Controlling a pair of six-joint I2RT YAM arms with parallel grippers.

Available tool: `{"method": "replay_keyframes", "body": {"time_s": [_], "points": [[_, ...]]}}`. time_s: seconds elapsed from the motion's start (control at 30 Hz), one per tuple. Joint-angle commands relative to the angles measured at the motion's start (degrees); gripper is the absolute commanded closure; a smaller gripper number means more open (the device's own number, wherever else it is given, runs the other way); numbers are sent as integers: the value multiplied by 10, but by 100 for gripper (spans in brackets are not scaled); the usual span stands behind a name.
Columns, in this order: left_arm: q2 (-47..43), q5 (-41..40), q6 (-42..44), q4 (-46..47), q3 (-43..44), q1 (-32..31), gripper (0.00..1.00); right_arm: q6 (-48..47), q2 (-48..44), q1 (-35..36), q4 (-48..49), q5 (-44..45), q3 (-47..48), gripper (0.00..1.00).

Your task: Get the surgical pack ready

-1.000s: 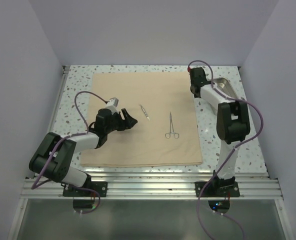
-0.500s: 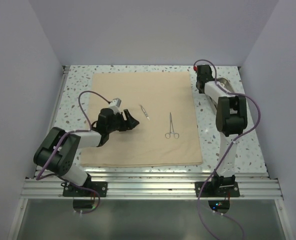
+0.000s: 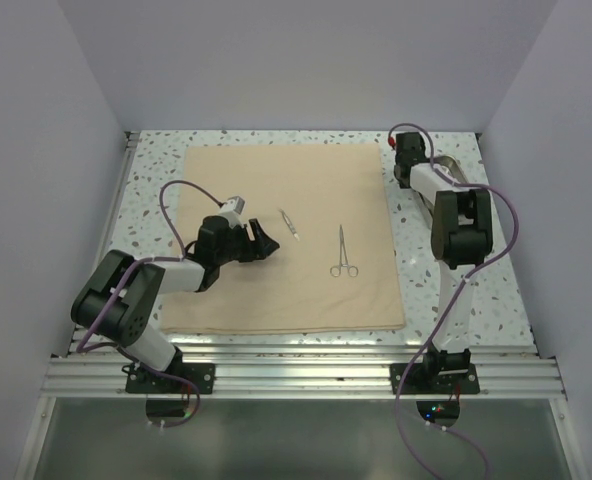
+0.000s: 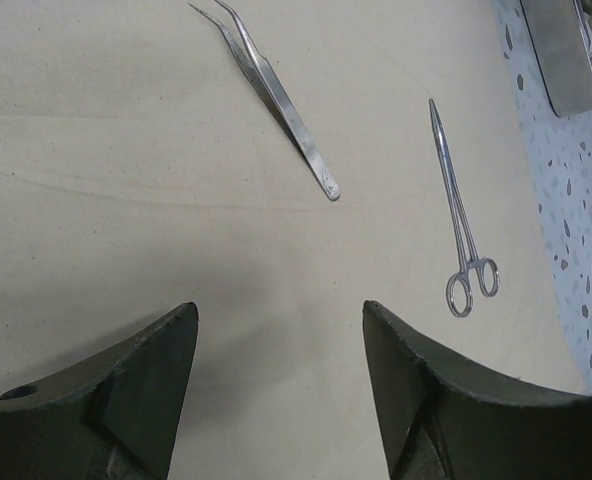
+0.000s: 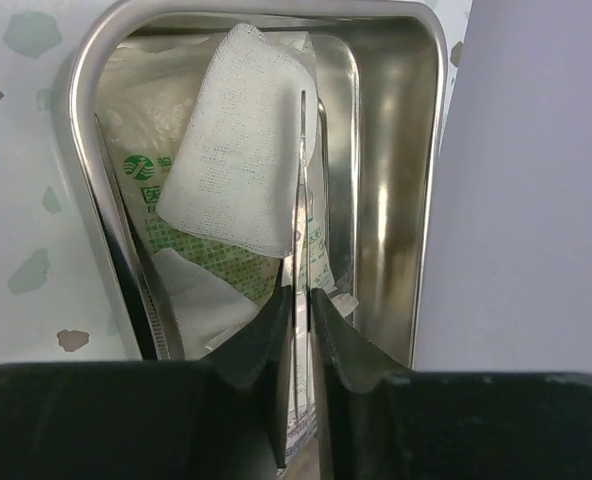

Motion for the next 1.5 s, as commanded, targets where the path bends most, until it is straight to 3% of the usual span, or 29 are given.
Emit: {"method": "replay_keyframes", "body": {"time_s": [0.0, 0.2, 0.73, 1.07, 1.47], "points": [[-4, -5, 18, 26, 16, -4, 29, 1, -6, 2, -10, 10, 29, 80], [-11, -6, 19, 23, 16, -4, 29, 7, -23, 8, -15, -12, 15, 75], [-24, -6, 18, 21, 12, -4, 29, 42, -50, 24, -20, -75, -46, 76], [-28, -3, 16, 20, 11, -4, 29, 80, -107, 25, -50, -183, -69, 77], [-38, -3, 17, 17, 9, -4, 29, 114, -104, 25, -66, -278, -73, 76]]}}
